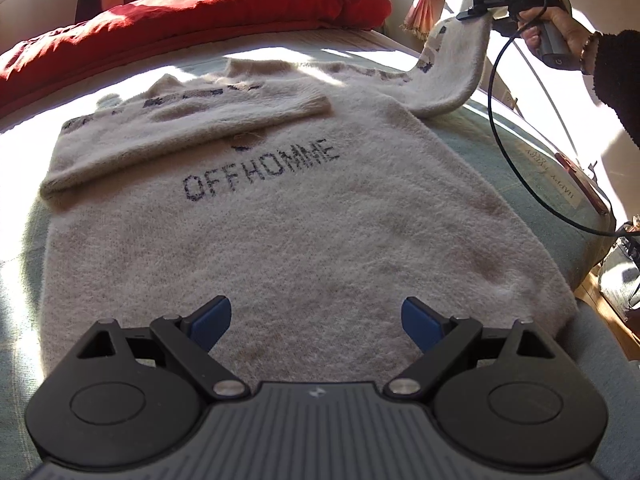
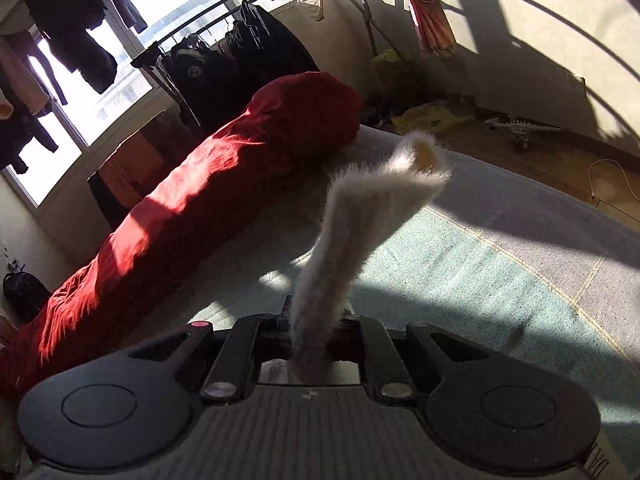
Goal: Fold clothes
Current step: 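Lift the held sleeve with the right gripper, then carry the sleeve over the sweater body toward the folded sleeve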
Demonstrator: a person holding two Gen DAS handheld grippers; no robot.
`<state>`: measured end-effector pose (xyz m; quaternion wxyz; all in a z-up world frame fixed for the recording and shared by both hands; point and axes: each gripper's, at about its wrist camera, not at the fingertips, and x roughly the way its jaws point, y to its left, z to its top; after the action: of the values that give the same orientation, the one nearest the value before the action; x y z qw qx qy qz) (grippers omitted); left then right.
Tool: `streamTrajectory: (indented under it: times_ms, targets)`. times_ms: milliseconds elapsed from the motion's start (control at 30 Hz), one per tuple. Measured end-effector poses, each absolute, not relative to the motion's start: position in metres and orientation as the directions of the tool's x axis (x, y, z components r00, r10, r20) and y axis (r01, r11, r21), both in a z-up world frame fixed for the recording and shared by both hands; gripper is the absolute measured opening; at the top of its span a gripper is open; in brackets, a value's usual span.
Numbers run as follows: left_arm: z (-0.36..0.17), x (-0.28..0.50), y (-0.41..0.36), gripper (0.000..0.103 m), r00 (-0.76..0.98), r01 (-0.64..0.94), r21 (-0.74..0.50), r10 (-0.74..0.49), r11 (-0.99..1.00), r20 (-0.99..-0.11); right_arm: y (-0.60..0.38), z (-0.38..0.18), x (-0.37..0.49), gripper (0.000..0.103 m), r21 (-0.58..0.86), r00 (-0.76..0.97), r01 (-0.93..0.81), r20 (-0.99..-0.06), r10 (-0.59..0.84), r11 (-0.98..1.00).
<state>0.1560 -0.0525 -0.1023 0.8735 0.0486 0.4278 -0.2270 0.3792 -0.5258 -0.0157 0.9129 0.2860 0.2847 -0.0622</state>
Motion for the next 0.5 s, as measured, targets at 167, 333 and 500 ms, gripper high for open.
streamTrajectory:
  times_ms: [167,333,500]
  targets:
    - [-0.098,0.15,-0.044,0.092,0.537,0.449,-0.112,-0.368,0.886,-0.759,-0.487,0.006,0.387,0.013,0.451,0.823,0.226,-0.563,0.079,0.863]
    - [-0.093,0.146,-0.027,0.092,0.559,0.428,-0.145,-0.388,0.892,-0.733,-0.448,0.025,0.393,0.013,0.412,0.812,0.18,-0.575,0.102,0.893]
    - [-0.095,0.141,-0.018,0.092,0.559,0.422,-0.135,-0.374,0.896,-0.74,-0.405,0.041,0.401,0.013,0.383,0.804,0.118,-0.578,0.138,0.916]
